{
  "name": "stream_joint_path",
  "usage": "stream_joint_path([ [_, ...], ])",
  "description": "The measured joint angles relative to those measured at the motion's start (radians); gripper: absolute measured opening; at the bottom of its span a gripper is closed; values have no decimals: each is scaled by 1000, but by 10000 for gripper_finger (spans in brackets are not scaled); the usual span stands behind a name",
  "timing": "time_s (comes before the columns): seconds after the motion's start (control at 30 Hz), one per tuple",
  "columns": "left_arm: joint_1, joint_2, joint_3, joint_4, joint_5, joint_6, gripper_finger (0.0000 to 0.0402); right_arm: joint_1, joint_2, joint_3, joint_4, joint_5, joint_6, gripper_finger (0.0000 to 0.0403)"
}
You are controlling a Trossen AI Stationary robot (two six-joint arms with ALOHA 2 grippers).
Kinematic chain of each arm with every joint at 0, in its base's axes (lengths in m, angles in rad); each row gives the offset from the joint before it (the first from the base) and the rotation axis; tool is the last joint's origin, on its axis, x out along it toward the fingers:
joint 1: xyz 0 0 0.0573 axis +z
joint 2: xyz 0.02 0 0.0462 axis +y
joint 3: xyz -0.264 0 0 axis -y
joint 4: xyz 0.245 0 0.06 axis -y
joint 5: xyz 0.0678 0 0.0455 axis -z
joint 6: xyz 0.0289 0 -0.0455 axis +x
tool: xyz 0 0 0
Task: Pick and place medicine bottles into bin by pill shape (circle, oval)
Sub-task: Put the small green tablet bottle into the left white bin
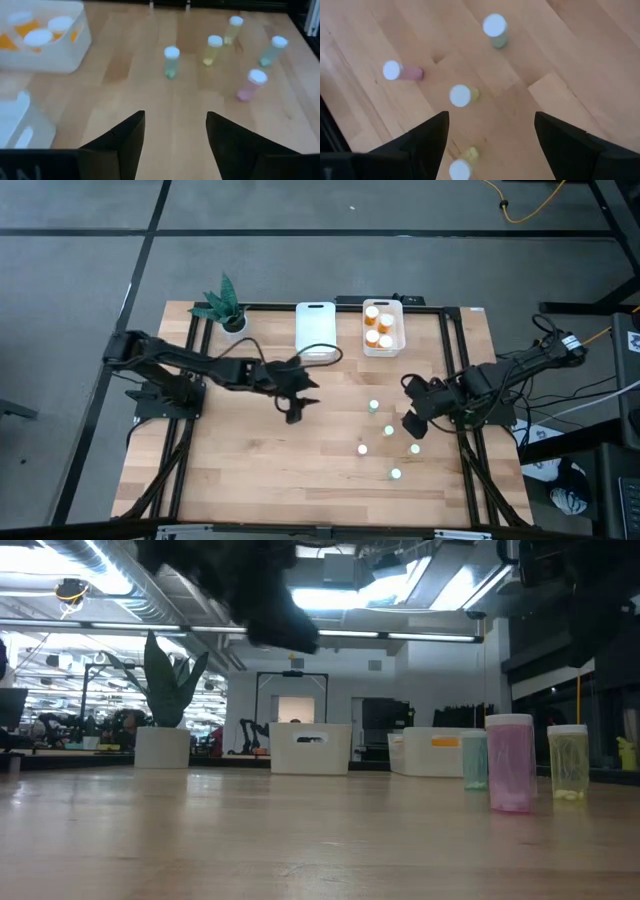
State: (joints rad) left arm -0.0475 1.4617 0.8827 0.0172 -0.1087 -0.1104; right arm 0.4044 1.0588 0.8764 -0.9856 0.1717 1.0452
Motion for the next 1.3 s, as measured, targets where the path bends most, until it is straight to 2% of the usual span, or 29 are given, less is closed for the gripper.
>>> stream_joint_path([
  [0.1, 19, 84, 49, 48, -4, 10, 202, 7, 0, 0, 4, 4, 3, 295],
  [0.27, 42, 235, 203, 13, 33, 17, 202, 7, 0, 0, 4, 5, 1, 295],
  [0.4, 55, 344, 349, -80, 109, 60, 202, 7, 0, 0, 4, 4, 9, 295],
  [0.63, 75, 515, 566, -243, 114, 106, 202, 7, -2, 0, -18, -17, 10, 295],
  [0.9, 82, 624, 638, -255, 158, 108, 202, 7, -2, 0, -35, -67, 11, 295],
  [1.3, 78, 751, 733, -227, 160, 94, 202, 6, -2, 0, -38, -68, 4, 295],
])
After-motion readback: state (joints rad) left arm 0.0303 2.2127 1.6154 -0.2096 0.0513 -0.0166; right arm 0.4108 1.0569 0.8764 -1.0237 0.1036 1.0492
